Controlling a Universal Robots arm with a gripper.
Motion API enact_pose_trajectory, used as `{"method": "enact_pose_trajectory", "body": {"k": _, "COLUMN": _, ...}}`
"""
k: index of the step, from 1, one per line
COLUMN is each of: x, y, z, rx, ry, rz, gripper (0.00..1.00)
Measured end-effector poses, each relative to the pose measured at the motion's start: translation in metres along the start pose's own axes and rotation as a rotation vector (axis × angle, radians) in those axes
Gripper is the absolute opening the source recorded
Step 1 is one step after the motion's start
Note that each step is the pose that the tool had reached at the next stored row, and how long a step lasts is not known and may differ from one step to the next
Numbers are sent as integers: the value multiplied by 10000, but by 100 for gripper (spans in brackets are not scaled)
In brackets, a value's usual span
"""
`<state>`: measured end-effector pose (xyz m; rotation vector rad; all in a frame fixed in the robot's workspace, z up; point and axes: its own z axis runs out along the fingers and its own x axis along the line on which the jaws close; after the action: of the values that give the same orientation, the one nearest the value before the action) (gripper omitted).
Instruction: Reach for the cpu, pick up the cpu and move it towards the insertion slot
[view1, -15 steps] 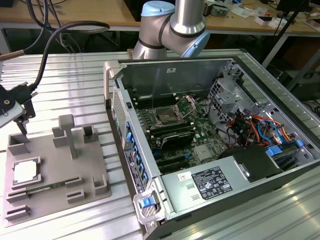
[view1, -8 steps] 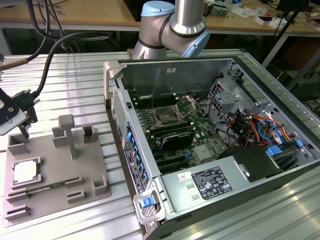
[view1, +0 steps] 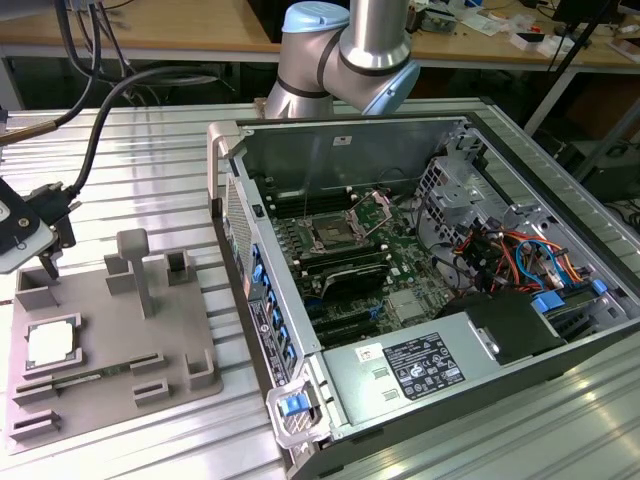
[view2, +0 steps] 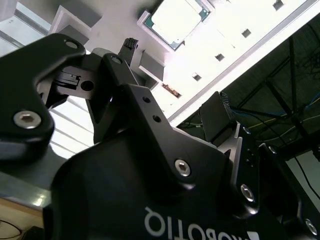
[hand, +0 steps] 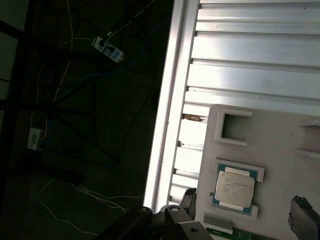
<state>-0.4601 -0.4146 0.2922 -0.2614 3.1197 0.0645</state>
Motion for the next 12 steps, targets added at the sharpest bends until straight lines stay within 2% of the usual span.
{"method": "enact_pose_trajectory", "body": {"k": 12, "x": 1, "y": -2, "z": 51, "rx": 0, "ry": 1, "rz": 0, "gripper": 78}}
